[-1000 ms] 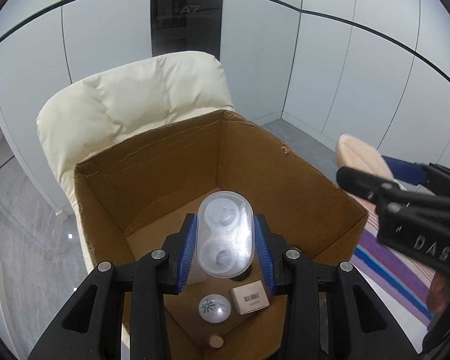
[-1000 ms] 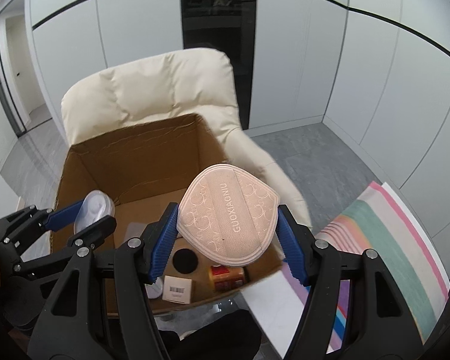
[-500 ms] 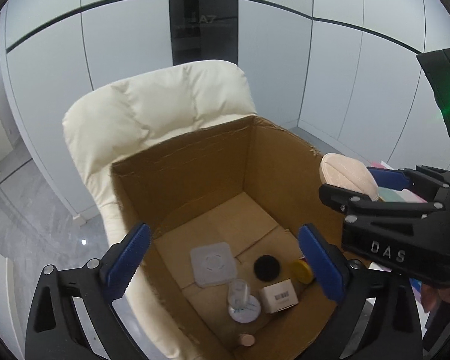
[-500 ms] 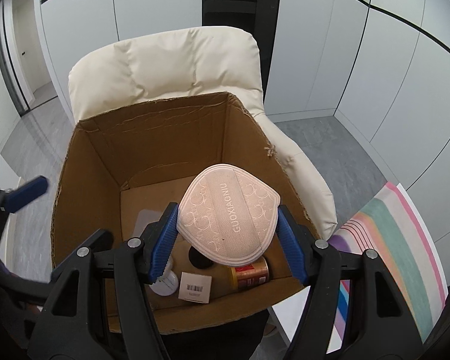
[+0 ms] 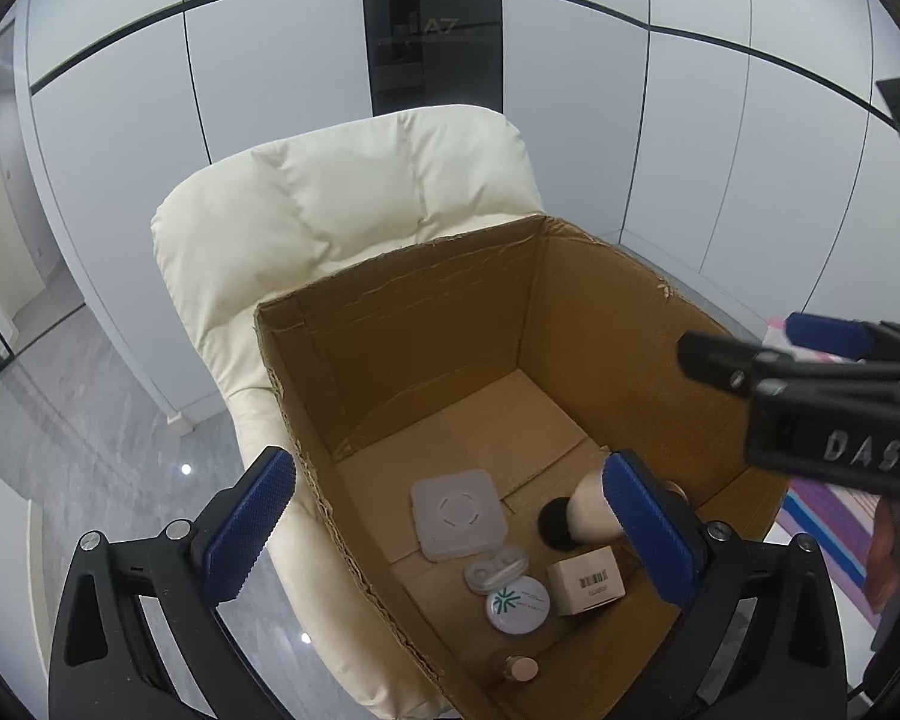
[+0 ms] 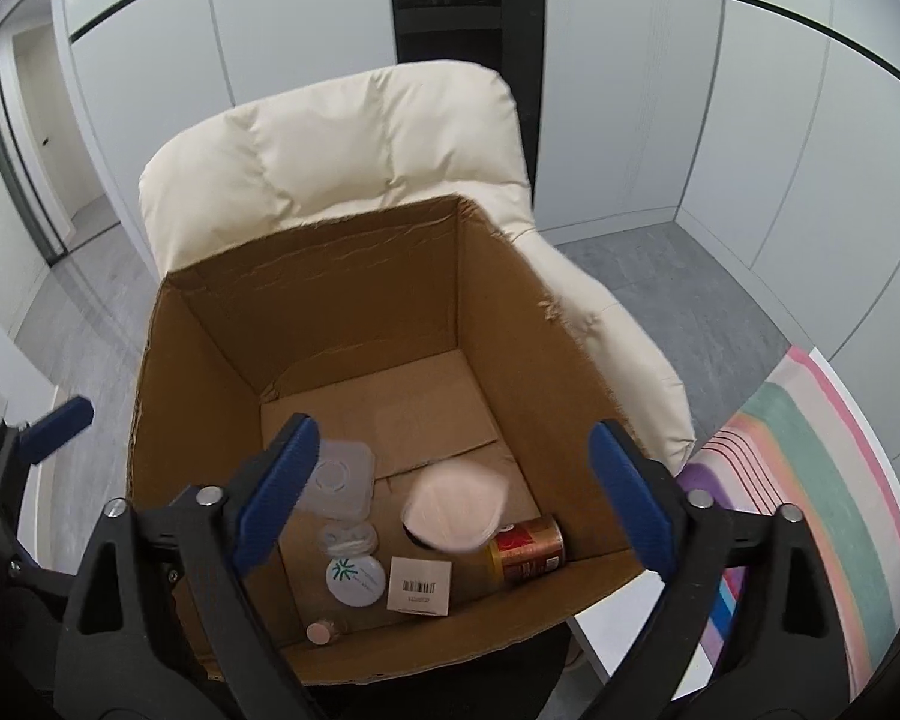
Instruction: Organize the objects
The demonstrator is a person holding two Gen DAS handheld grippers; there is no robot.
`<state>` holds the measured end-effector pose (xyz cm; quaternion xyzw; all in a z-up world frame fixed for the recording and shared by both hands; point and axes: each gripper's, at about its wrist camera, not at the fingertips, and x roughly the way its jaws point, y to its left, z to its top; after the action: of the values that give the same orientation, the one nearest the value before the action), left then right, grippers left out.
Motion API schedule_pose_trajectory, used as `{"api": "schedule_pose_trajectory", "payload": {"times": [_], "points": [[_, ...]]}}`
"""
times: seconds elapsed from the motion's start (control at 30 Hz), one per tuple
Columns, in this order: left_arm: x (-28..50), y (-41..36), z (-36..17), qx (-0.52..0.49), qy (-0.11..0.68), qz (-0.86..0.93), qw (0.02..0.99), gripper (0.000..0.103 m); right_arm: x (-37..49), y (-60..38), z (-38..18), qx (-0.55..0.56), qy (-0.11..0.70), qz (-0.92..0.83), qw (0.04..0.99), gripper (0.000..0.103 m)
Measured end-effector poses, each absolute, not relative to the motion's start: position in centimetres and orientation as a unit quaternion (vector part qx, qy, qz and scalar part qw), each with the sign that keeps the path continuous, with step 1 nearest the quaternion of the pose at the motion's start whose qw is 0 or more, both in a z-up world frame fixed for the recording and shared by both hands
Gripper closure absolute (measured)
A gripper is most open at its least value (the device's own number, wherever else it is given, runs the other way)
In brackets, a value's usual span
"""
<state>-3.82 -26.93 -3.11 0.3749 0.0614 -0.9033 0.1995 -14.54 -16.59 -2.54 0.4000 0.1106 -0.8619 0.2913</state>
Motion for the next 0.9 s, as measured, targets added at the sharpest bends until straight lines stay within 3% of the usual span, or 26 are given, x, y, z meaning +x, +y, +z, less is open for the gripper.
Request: {"api": "schedule_pose_trajectory", "payload": {"times": [0.2, 0.9], "points": [[-4.4, -27.1, -3.1, 0.376, 0.073, -0.901, 0.202, 0.000, -15.0, -15.2, -2.4, 0.402, 0.095, -0.867, 0.280, 0.000], [-7.8, -23.4, -2.9, 0.380, 0.053, -0.905, 0.182, 0.000, -16.6, -8.7, -2.0, 0.397, 0.087, -0.885, 0.227, 0.000]]}}
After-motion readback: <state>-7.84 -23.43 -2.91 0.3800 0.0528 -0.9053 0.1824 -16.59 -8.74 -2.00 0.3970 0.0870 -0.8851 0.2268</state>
